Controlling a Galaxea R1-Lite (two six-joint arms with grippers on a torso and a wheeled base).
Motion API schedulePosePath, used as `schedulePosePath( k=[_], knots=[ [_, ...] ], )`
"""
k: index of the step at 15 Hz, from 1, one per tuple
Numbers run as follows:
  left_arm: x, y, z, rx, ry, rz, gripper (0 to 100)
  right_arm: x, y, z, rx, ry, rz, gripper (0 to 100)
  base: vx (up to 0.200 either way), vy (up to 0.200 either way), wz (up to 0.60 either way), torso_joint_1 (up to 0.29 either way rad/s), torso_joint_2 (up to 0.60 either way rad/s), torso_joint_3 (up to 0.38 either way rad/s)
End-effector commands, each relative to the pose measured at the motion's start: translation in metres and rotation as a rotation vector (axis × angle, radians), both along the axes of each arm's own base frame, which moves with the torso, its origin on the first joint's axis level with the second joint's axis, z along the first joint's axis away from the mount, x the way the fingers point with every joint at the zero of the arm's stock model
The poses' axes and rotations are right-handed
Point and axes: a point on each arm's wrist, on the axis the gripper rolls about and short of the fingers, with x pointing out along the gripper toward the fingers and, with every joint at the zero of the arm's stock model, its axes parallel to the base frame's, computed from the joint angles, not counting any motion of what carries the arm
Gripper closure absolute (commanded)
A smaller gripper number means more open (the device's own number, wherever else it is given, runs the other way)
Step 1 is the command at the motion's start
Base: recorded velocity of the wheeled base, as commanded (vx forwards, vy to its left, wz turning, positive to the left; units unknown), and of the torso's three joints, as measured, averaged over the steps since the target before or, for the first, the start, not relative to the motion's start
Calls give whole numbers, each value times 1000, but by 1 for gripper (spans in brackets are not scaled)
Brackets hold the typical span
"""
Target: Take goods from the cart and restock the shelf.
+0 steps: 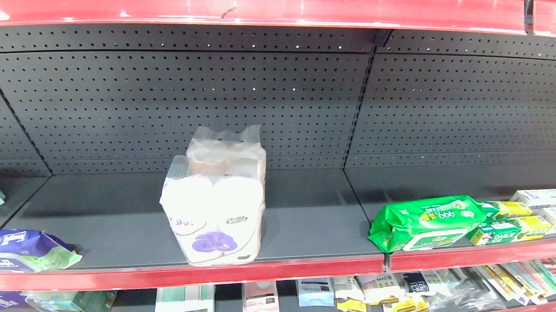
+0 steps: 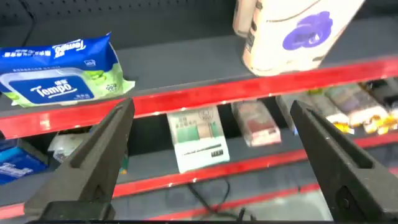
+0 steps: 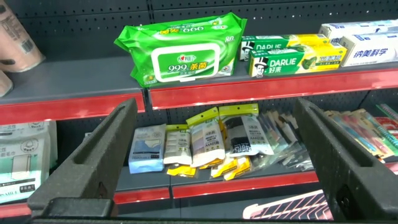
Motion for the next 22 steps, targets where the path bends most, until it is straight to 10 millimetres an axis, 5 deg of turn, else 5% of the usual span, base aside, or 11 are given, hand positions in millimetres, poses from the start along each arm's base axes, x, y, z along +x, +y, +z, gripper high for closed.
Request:
schedulePosePath(
  k=[1,22],
  knots=[
    [-4,0,-7,4,-47,3,0,0,0,0,0,0,0,0,0,0,0,0,0,0],
    [8,1,-14,87,-200,50,0,0,0,0,0,1,1,0,0,0,0,0,0,0]
  ],
)
